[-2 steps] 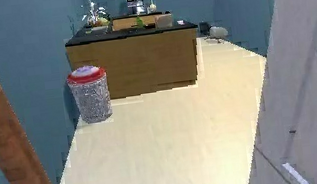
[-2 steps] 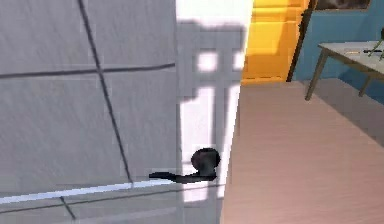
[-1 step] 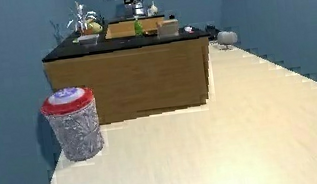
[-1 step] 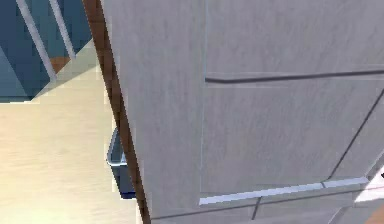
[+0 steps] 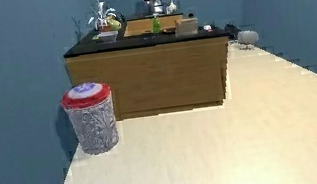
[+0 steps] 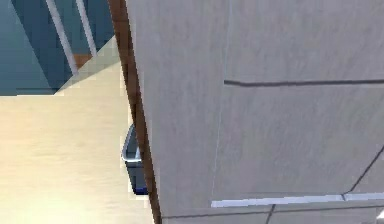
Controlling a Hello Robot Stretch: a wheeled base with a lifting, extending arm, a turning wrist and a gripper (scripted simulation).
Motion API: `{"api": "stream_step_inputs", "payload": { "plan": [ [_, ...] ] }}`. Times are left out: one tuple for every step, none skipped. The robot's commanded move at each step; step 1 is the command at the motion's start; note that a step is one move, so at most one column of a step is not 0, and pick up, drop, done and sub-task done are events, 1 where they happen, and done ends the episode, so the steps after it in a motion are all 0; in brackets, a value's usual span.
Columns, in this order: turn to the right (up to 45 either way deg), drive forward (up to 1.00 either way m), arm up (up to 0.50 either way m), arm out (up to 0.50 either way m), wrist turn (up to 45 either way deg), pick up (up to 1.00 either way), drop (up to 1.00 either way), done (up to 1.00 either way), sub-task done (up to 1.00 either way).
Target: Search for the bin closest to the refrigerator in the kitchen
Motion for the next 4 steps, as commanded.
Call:
{"api": "stream_step_inputs", "payload": {
  "plan": [
    [0.0, 0.30, 0.00, 0.00, 0.0, 0.00, 0.00, 0.00, 0.00],
    [-27.0, 0.00, 0.00, 0.00, 0.0, 0.00, 0.00, 0.00, 0.00],
    [0.0, 0.65, 0.00, 0.00, 0.0, 0.00, 0.00, 0.00, 0.00],
    [45.0, 0.00, 0.00, 0.00, 0.0, 0.00, 0.00, 0.00, 0.00]
  ]
}}
